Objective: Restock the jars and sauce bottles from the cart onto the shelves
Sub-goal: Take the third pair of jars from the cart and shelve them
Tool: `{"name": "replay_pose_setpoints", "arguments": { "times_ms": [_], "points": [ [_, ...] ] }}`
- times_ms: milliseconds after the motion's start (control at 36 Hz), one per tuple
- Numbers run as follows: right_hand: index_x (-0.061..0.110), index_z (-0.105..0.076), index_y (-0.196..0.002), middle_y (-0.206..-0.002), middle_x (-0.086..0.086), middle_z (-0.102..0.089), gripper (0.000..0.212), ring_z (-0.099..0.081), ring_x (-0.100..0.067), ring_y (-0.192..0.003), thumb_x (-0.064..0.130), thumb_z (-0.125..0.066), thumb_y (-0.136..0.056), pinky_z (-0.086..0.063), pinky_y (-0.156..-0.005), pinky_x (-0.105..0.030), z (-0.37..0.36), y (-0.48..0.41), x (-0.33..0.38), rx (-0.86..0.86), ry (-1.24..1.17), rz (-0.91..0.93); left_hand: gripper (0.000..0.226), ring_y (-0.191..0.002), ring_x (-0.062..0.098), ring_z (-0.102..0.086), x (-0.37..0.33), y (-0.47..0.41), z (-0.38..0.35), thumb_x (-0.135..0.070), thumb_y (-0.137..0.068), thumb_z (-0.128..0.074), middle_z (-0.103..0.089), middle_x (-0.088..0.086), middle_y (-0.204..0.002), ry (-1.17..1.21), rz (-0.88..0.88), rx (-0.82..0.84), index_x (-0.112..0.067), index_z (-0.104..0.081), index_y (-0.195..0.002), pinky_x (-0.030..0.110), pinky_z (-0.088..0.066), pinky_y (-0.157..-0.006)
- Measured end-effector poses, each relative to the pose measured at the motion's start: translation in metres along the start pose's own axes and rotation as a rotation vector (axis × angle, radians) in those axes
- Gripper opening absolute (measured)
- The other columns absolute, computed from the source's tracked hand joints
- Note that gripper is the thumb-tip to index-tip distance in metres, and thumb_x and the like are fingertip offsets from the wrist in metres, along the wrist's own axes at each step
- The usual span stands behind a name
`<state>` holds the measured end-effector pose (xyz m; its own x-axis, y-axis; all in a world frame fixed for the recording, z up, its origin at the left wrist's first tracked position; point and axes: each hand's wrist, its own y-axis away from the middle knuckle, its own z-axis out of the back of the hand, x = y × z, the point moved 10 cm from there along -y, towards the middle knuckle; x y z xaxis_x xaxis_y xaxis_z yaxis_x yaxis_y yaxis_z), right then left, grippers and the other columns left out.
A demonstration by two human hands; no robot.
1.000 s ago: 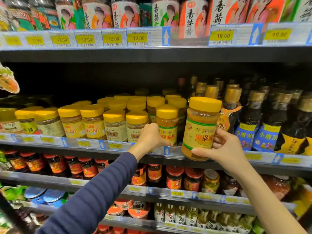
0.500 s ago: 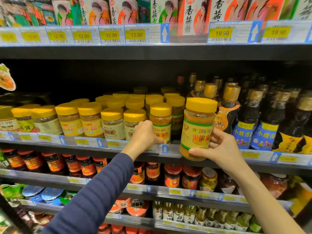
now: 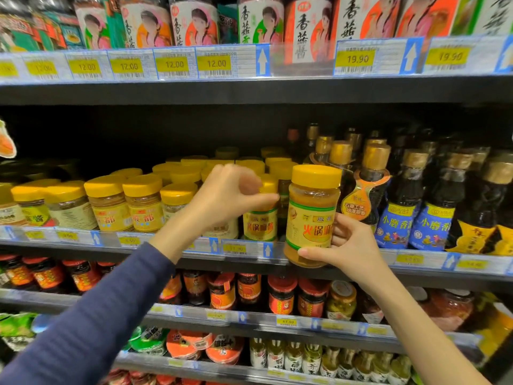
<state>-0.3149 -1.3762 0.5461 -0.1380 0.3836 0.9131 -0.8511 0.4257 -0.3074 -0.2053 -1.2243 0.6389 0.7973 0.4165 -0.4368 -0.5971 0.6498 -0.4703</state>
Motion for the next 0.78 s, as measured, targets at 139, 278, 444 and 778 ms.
{"name": "replay_pose_setpoints", "arguments": {
  "times_ms": [139, 278, 444, 778],
  "points": [
    [0.013, -0.059, -0.119, -0.111, 0.002, -0.069, 0.091, -0.065, -0.01, -0.104, 0.04, -0.085, -0.036, -0.055, -0.088, -0.03, -0.004, -0.002, 0.002, -0.008, 0.024, 0.006, 0.09, -0.101, 0.006, -0.063, -0.053, -0.023, 0.001, -0.068, -0.055, -0.063, -0.062, -0.004, -0.121, 0.08, -0.075, 0.291, -0.027, -0.048, -0.133, 0.031, -0.054, -0.09],
    [0.014, -0.06, -0.116, -0.109, 0.003, -0.069, 0.087, -0.066, -0.01, -0.102, 0.04, -0.085, -0.037, -0.055, -0.088, -0.032, -0.006, -0.002, 0.002, -0.001, 0.028, -0.005, 0.094, -0.112, 0.014, -0.057, -0.076, -0.047, -0.017, -0.069, -0.055, -0.065, -0.058, -0.002, -0.129, -0.118, -0.085, 0.483, -0.021, -0.047, -0.135, 0.028, -0.05, -0.091],
    [0.011, -0.058, -0.119, -0.11, 0.003, -0.068, 0.09, -0.065, -0.009, -0.102, 0.038, -0.085, -0.037, -0.055, -0.086, -0.027, -0.006, -0.004, 0.003, -0.002, 0.035, 0.004, 0.063, -0.084, 0.013, -0.067, -0.08, -0.066, -0.035, -0.063, -0.064, -0.071, -0.071, -0.002, -0.096, -0.265, -0.097, 0.55, -0.013, -0.069, -0.103, 0.017, -0.05, -0.06],
    [0.016, -0.054, -0.125, -0.117, 0.003, -0.066, 0.091, -0.062, -0.01, -0.109, 0.043, -0.086, -0.044, -0.052, -0.095, -0.034, -0.002, -0.008, 0.001, -0.052, 0.046, 0.041, 0.061, -0.089, 0.014, -0.062, -0.077, -0.084, -0.032, -0.055, -0.066, -0.074, -0.064, -0.002, -0.098, -0.249, -0.132, 0.452, -0.013, -0.061, -0.109, 0.016, -0.049, -0.063]
  ]
}}
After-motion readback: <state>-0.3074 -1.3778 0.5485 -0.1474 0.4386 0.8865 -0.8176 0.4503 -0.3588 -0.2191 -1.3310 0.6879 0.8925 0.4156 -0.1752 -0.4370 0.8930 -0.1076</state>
